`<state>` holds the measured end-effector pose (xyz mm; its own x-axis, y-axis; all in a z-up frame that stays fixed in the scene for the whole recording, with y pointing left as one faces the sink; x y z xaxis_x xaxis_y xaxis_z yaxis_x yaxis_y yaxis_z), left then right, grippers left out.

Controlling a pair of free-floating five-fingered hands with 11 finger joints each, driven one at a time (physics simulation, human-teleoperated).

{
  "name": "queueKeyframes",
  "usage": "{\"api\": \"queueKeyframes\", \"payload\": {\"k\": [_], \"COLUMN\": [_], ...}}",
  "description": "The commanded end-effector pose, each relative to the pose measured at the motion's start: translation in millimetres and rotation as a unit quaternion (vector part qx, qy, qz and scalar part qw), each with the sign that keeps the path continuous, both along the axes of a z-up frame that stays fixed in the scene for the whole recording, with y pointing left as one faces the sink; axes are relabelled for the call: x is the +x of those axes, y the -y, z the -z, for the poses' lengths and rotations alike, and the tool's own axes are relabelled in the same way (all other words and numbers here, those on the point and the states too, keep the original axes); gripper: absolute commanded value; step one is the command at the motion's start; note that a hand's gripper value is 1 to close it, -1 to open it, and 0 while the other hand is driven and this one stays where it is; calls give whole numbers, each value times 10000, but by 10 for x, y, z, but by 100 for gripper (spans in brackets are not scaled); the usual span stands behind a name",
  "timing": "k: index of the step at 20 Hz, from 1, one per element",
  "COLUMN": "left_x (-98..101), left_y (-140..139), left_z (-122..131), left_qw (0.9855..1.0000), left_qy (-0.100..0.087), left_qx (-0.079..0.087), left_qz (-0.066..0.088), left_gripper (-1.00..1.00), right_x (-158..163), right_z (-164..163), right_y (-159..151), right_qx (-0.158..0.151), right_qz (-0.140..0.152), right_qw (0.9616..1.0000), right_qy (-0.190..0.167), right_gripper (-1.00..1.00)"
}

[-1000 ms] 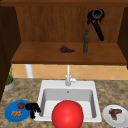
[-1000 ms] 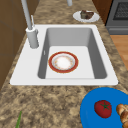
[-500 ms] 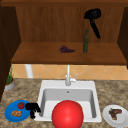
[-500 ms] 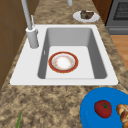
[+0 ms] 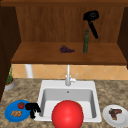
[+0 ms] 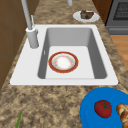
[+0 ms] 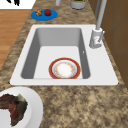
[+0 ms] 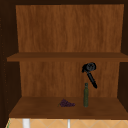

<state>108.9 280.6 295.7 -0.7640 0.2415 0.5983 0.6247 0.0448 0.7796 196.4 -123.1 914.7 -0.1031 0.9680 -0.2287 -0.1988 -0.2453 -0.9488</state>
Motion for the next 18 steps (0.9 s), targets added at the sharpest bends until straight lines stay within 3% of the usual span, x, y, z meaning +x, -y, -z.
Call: {"api": "queueKeyframes", "payload": {"k": [1,5,13,18], "left_x": [0,0,0,0], "left_y": [0,0,0,0], "left_z": [0,0,0,0], "left_qw": [10000,10000,10000,10000], "left_qy": [0,0,0,0], "left_qx": [0,0,0,0], "left_qz": [0,0,0,0], "left_gripper": [0,0,0,0], "right_x": [293,630,1140,1421], "right_z": [88,105,460,598], "right_y": [-35,-55,-54,-55], "right_qx": [0,-8,-1,5], "right_qz": [0,40,98,170], "right_qw": [9996,9992,9959,9912], "right_qy": [-297,-406,-901,-1310], "right_gripper": [-100,-100,-100,-100]}}
